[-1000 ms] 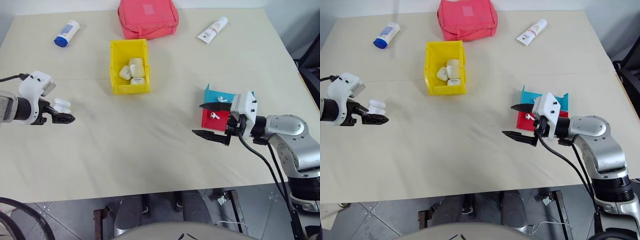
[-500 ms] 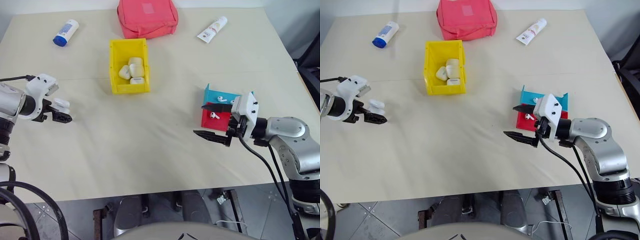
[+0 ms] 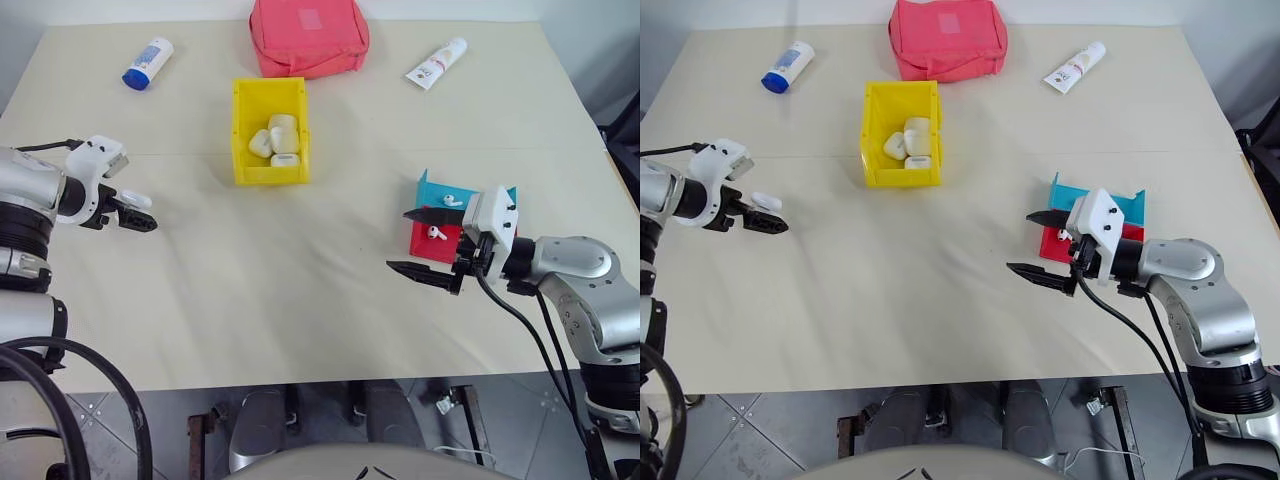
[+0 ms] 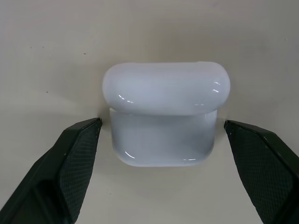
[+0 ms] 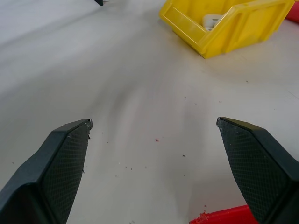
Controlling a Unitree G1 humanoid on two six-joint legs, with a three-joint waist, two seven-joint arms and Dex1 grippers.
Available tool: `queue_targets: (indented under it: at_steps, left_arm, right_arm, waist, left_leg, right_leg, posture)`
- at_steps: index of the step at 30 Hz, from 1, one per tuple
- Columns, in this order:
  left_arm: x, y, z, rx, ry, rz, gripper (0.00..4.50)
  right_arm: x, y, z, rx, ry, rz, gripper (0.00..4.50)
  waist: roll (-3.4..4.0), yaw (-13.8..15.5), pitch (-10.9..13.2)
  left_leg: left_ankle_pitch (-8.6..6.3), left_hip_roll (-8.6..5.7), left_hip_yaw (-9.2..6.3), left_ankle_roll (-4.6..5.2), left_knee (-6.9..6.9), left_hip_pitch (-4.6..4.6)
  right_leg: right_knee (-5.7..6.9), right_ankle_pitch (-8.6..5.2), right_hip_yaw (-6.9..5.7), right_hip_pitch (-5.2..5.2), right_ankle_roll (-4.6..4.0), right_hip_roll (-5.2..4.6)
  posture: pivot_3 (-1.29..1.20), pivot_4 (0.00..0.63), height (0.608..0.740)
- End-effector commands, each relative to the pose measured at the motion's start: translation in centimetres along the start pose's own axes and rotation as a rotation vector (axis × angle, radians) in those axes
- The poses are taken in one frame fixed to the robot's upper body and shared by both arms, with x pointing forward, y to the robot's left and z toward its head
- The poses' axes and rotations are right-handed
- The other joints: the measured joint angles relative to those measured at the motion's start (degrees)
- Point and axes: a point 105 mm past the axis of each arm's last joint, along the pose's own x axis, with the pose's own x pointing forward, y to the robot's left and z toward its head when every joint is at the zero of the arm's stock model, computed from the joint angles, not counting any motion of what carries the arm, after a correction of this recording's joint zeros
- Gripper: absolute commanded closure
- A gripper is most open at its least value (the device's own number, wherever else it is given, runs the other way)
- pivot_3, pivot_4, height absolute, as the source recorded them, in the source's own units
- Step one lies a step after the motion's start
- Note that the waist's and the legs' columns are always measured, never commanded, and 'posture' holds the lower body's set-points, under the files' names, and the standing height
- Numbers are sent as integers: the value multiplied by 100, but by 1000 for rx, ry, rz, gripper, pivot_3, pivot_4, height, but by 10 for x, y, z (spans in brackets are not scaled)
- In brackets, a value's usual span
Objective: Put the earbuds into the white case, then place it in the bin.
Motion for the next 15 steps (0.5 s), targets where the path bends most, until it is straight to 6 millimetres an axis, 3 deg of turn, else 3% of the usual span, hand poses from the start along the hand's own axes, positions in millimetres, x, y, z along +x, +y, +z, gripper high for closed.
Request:
queue_targets:
  at_steps: [1, 4, 10, 15]
  left_arm:
    - [4, 3, -8, -42, 34, 13, 34]
    - [7, 1, -6, -46, 28, 7, 214]
    - [11, -4, 2, -48, -8, -4, 1698]
    - [-1, -11, 25, 74, -143, -40, 1700]
  right_arm:
    - [-6, -2, 13, -44, -22, -17, 0]
    - [-5, -3, 13, -46, -22, -18, 0]
    - [-4, -7, 15, -57, -25, -26, 0]
    - [-7, -14, 18, -78, -32, -65, 0]
  waist:
    - [0, -5, 0]
    - [0, 1, 0]
    - [3, 4, -1]
    - [3, 18, -2]
  left_leg:
    - [0, 0, 0, 0, 0, 0]
    - [1, -1, 0, 1, 0, 3]
    - [2, -2, -1, 3, 3, 5]
    - [2, -4, -5, 4, 6, 4]
  right_leg:
    - [0, 0, 0, 0, 0, 0]
    - [2, 0, 0, 2, 0, -1]
    - [6, 0, 0, 4, 0, -6]
    - [8, 0, -2, 7, 0, -11]
  posture:
    - [0, 150, 740]
    - [0, 150, 740]
    - [0, 150, 740]
    - [0, 150, 740]
